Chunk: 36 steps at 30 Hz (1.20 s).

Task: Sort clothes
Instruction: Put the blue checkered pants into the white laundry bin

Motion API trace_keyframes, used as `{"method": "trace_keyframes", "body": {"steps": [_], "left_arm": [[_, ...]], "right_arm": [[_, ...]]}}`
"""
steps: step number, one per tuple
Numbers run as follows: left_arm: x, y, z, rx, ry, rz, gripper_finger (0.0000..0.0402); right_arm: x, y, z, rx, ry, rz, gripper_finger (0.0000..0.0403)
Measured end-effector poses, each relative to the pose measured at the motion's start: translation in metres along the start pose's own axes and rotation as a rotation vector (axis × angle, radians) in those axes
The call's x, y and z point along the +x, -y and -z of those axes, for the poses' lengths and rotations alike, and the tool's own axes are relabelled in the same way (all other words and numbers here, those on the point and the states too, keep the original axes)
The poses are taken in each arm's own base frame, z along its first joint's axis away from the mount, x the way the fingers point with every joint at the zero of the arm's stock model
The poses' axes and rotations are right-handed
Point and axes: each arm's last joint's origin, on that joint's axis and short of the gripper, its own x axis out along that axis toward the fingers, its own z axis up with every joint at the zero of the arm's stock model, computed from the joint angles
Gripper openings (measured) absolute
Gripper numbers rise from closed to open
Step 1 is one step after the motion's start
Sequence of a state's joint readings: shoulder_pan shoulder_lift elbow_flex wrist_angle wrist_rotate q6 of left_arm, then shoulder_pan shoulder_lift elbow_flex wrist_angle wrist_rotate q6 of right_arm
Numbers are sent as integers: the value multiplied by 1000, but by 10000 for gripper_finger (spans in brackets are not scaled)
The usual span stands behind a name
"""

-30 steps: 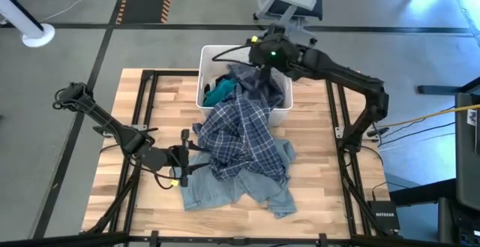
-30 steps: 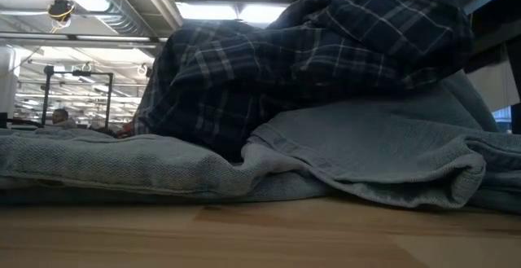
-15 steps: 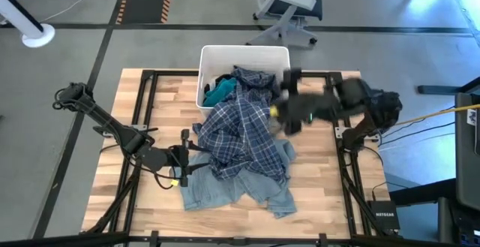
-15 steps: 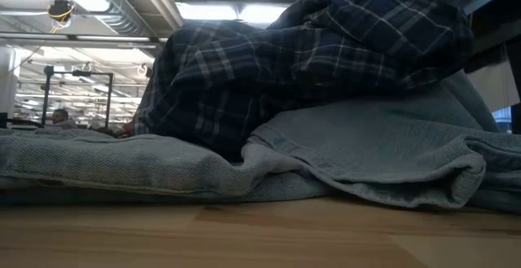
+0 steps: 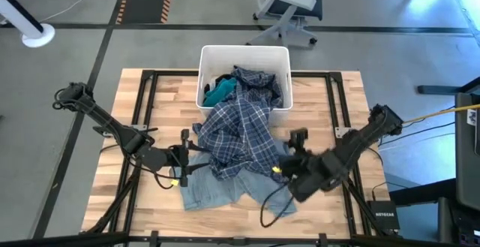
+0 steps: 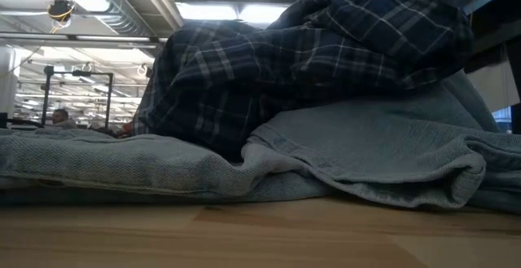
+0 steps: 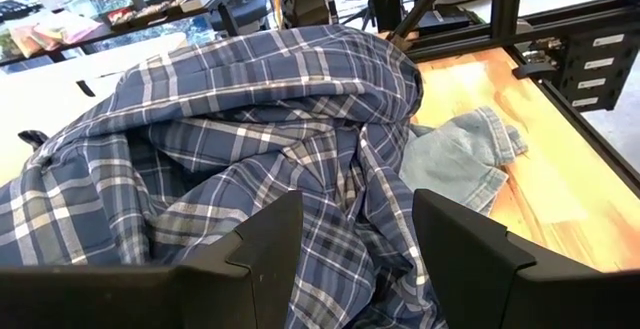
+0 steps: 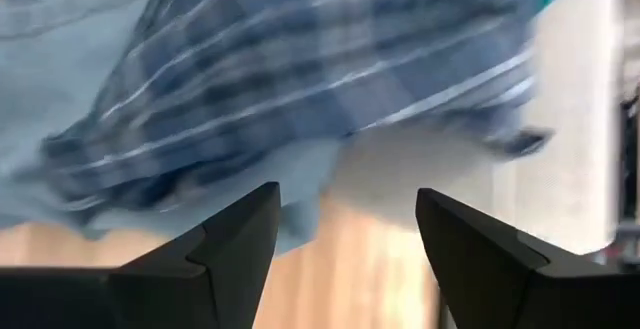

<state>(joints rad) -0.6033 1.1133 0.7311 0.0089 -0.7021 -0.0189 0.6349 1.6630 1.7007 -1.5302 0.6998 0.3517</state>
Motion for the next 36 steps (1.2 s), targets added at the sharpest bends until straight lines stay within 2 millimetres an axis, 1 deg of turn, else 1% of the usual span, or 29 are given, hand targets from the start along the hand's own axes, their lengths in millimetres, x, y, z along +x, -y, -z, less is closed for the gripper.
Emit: {"method": "trace_keyframes", "body": {"steps": [3,7,11,15,21,26,29,32,36], "left_arm": [[0,0,0,0,0,0,187],[0,0,0,0,0,0,187],[0,0,0,0,0,0,187],[0,0,0,-5,1,0,187],[0,0,0,-19,2,0,187],[0,0,0,-19,1,0,187],[0,0,0,-9,0,0,187],[0,0,0,-8,0,0,187],[0,0,0,-7,0,0,187]], "right_arm": [[9,-27,14,62,-47,-21,255],[9,-52,30,173,-50,-38,255],[13,-69,39,244,3,-74,255],[26,-81,43,297,79,-88,255],[51,-88,43,368,150,-78,255],[73,-94,30,378,275,-132,255],[89,-87,21,383,318,-127,255],[110,-78,17,370,324,-93,255],[129,-65,9,347,387,-79,255]]}}
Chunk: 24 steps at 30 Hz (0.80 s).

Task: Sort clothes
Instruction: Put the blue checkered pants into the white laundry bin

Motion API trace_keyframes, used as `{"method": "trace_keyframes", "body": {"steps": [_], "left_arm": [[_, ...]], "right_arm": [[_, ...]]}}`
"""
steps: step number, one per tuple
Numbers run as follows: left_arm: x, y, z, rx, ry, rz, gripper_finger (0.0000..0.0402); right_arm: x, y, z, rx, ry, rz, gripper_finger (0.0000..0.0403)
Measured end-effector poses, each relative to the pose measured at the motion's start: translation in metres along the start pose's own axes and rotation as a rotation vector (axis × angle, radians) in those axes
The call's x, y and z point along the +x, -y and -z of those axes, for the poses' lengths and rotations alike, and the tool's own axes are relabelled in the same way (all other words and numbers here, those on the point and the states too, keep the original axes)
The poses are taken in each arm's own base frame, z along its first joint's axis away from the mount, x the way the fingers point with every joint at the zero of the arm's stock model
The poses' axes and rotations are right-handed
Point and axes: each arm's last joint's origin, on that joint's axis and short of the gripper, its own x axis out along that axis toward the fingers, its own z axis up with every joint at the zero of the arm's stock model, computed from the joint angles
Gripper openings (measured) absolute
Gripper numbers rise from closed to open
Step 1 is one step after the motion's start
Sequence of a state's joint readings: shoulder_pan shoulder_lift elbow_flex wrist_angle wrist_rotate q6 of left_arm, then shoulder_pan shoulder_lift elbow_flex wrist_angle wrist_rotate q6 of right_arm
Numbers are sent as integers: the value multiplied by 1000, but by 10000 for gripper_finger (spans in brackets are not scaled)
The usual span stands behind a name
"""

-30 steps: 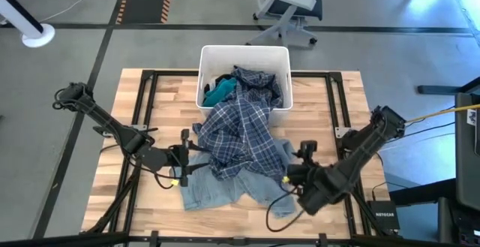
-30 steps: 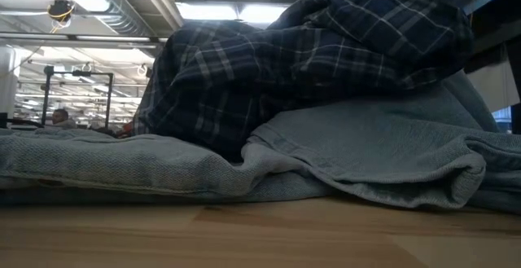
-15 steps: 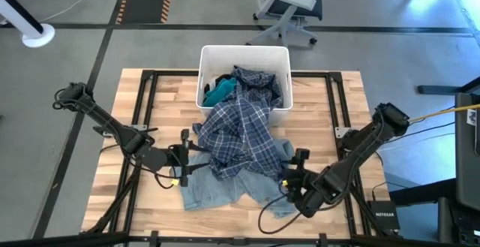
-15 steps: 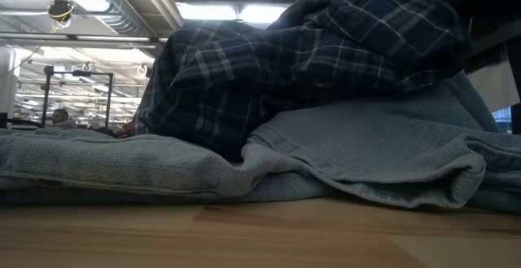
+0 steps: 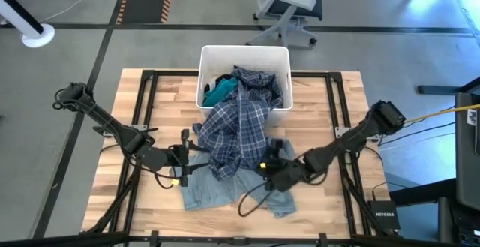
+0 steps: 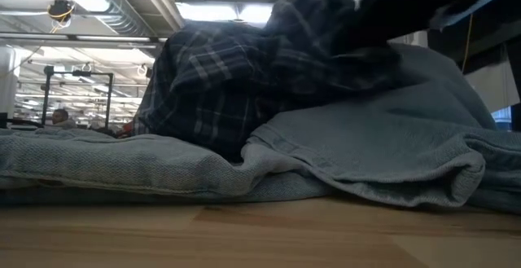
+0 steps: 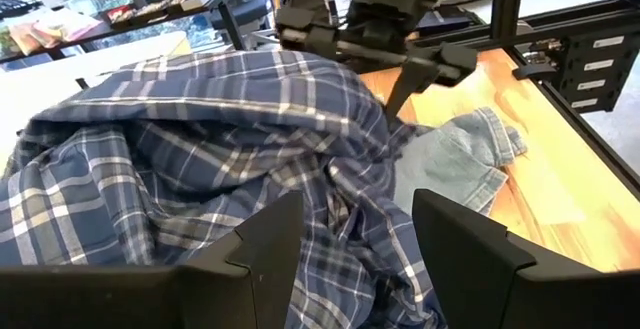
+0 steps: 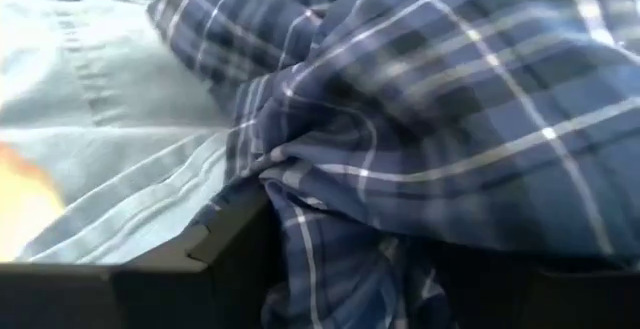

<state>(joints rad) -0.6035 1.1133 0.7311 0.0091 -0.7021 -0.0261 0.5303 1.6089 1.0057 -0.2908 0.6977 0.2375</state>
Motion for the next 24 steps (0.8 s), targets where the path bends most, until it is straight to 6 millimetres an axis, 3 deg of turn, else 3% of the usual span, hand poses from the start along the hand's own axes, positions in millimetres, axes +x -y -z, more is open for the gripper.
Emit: {"method": "trace_keyframes", "body": {"steps": [11,16,19,24], "left_arm": [[0,0,0,0,0,0,187],[0,0,0,0,-1,-1,187],[0,0,0,0,-1,-1,187],[0,0,0,2,-3,-1,187]], "right_arm": [[36,39,-8,-62,28,95,255],[62,46,-9,-101,53,70,245],[73,46,-10,-115,81,68,207],[79,47,-10,-145,89,68,83]]}}
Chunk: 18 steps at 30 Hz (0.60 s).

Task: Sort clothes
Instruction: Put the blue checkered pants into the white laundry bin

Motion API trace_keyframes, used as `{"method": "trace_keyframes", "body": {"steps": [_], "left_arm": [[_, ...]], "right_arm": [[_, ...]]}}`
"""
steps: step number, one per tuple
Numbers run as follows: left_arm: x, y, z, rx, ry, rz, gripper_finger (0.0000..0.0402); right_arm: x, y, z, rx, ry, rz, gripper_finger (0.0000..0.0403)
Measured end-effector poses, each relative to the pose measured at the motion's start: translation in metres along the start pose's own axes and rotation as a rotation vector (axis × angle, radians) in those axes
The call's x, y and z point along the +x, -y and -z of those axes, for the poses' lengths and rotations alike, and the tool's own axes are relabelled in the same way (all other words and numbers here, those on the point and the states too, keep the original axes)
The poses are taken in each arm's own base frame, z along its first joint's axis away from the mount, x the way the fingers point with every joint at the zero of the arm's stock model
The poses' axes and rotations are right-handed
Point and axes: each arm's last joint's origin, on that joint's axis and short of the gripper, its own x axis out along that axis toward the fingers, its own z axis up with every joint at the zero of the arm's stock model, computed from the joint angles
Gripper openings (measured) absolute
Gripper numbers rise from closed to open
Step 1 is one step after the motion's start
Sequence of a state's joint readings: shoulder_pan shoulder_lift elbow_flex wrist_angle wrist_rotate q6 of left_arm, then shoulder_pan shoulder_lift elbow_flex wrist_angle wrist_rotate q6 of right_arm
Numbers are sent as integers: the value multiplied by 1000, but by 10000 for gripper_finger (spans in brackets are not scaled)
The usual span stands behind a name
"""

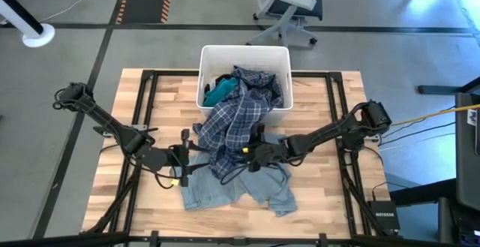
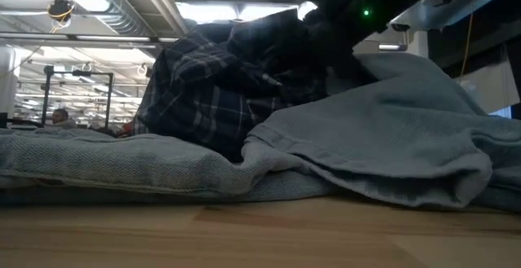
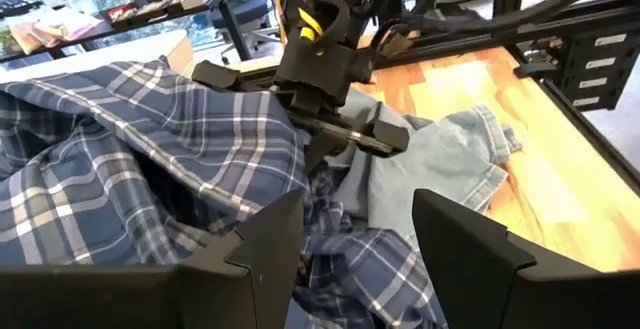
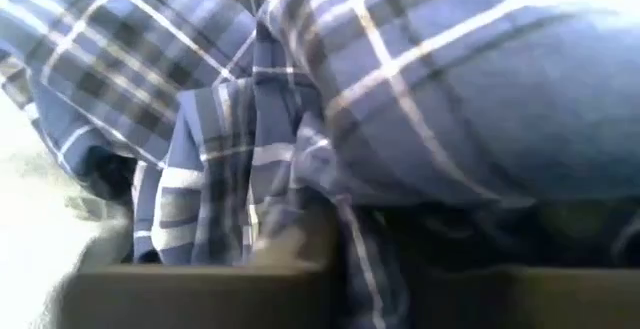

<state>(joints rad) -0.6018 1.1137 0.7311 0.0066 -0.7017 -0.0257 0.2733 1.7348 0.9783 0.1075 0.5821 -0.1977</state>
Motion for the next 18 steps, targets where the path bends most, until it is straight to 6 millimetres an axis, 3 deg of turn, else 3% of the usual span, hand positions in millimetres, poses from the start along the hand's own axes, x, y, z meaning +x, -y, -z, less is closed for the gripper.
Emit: {"method": "trace_keyframes", "body": {"steps": [3,9,14,18], "left_arm": [[0,0,0,2,-3,0,187],[0,0,0,3,-4,0,187],[0,0,0,3,-4,0,187],[0,0,1,4,-5,-1,187]], "right_arm": [[-2,2,-3,-39,12,-5,18],[-28,28,-47,-82,133,70,37],[-59,60,-89,-196,196,158,12],[-87,90,-125,-272,205,257,14]]}}
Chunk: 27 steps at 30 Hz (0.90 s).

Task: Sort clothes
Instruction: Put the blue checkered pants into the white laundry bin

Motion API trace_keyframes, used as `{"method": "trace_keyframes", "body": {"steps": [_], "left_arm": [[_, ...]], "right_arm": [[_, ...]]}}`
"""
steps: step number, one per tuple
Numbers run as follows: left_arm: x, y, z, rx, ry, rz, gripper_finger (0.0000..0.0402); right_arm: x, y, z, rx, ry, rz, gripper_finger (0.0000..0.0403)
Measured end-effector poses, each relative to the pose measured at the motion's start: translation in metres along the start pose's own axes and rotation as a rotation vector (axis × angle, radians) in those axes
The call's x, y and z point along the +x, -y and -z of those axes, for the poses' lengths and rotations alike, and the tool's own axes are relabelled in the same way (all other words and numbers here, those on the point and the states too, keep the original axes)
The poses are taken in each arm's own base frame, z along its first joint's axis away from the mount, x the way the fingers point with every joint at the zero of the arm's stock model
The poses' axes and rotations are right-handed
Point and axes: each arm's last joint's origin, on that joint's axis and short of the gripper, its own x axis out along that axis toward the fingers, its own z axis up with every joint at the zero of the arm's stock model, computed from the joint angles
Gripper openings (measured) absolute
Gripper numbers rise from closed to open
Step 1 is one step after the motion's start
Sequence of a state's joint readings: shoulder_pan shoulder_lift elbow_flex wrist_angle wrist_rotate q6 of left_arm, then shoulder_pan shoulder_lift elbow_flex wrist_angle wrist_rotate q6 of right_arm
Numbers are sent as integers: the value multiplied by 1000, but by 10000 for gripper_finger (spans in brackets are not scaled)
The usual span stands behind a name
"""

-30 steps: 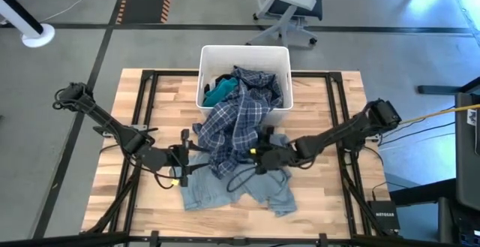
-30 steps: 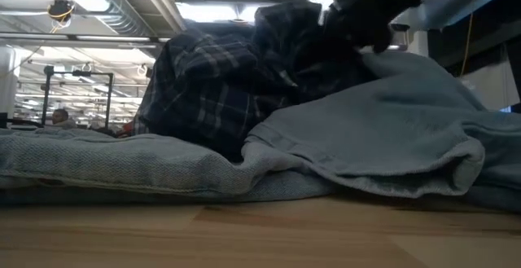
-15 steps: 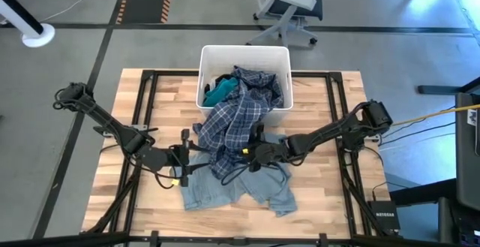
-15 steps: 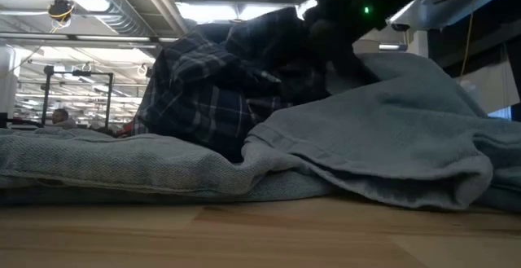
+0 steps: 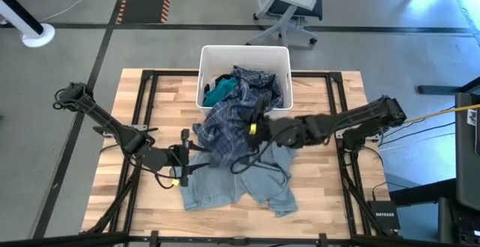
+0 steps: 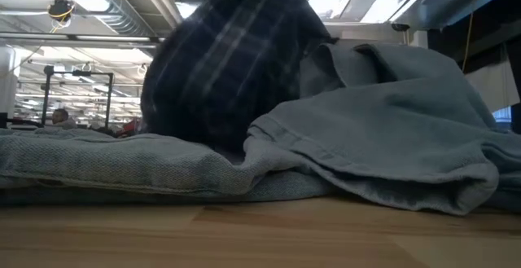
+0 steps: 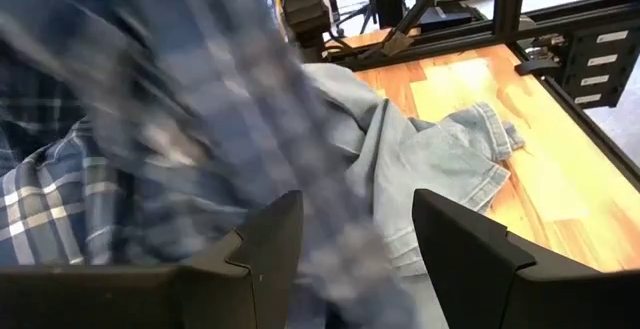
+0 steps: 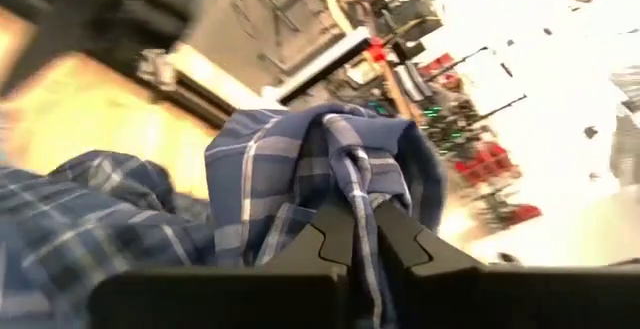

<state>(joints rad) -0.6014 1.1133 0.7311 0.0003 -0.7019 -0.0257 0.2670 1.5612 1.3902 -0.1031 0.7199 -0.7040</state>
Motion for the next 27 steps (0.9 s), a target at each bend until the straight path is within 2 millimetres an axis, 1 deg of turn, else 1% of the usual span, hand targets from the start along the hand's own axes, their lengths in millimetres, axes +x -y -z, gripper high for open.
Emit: {"method": "trace_keyframes", "body": {"steps": [4,7,12,15,17,19,21,24,27], "left_arm": [[0,0,0,0,1,0,187],[0,0,0,0,0,0,187],[0,0,0,0,0,0,187],[0,0,1,5,-6,0,187],[0,0,1,10,-12,0,187],[0,0,1,17,-12,0,187],[0,0,1,27,-12,0,187],[0,0,1,36,-11,0,187],[0,0,1,35,-11,0,187]], "right_arm": [[-6,45,-19,-59,-16,68,17],[-7,82,-23,-74,-38,129,9],[-8,143,-17,-70,-99,253,10],[-13,178,-10,-93,-183,360,10],[-16,197,-4,-107,-245,427,9],[-15,211,6,-98,-316,482,9],[-10,219,20,-103,-383,491,9],[7,223,45,-74,-478,460,11],[32,219,73,-23,-561,387,11]]}}
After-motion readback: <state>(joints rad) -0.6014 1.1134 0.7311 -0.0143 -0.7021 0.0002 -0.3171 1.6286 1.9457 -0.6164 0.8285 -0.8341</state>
